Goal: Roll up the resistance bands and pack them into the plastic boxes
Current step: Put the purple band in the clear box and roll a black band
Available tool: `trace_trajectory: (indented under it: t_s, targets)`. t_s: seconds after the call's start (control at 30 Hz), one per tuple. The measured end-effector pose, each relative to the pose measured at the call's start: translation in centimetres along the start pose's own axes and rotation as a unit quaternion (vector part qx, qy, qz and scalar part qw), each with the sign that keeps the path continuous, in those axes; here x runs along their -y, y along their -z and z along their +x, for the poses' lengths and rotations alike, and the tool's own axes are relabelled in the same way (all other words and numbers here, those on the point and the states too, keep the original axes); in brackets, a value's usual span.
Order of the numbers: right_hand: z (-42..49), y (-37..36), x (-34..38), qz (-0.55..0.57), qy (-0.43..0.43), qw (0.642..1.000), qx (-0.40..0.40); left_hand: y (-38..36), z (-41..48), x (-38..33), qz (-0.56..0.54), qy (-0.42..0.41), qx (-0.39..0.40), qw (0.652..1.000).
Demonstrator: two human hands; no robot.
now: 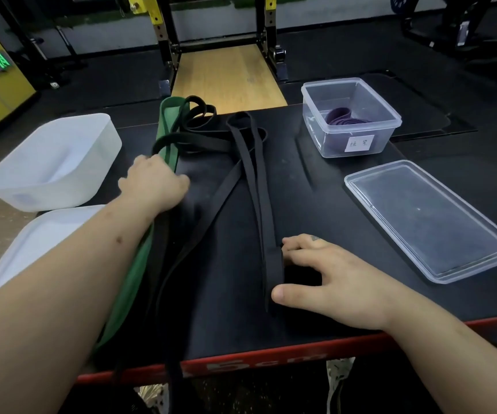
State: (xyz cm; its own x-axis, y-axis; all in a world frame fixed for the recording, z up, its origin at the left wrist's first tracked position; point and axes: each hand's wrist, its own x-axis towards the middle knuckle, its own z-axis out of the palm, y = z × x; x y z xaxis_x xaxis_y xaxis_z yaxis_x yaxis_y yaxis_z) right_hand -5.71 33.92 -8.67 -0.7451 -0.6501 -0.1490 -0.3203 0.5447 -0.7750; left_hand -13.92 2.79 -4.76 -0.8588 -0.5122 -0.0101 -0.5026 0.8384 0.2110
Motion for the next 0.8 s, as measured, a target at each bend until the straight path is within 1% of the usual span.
trace_trajectory:
  t_s: [0.07,0.17,0.2,0.27,0.33,0.37,0.4,0.5,0.57,0.67,0.8]
  targets:
    - [0.1,0.0,0.0,-0.005,-0.002,1.0,0.0,-0.5,-0.1,0.5,0.019,0.017,0.002,1.0]
    - [0.1,-0.1,0.1,-0.004,-0.006,1.0,-0.003,-1.0,-0.4,0.8,0.092,0.027,0.032,0.995]
    - [0.0,-0.1,0.1,0.001,-0.006,1.0,-0.003,-1.0,-0.7,0.8,0.112,0.015,0.03,0.993]
    - [-0.1,0.0,0.3,0.005,-0.003,1.0,0.0,-1.1,-1.1,0.3,0.116,-0.047,-0.009,0.992]
    - [-0.2,0.0,0.5,0.003,-0.004,1.0,0.002,-0.8,-1.4,-1.0,0.082,-0.132,-0.041,0.987]
    - [-0.2,0.0,0.6,0.005,-0.006,1.0,0.001,-0.6,-1.5,-1.9,0.045,-0.164,-0.037,0.985]
    - [-0.2,0.1,0.7,0.007,-0.007,1.0,0.001,-0.3,-1.5,-3.0,-0.004,-0.179,-0.018,0.984]
    - [-0.3,0.0,0.8,0.015,-0.008,1.0,0.003,0.1,-0.3,-5.9,-0.144,-0.168,0.053,0.974]
    - [-0.3,-0.1,0.6,0.018,-0.011,1.0,0.003,0.0,1.1,-7.6,-0.197,-0.148,0.082,0.966]
    - [-0.2,-0.2,0.5,0.022,-0.01,1.0,0.001,-0.5,3.2,-9.9,-0.204,-0.135,0.083,0.966]
    - [-0.2,0.1,0.7,0.023,-0.008,1.0,0.007,-1.3,5.4,-12.6,-0.187,-0.109,0.042,0.975]
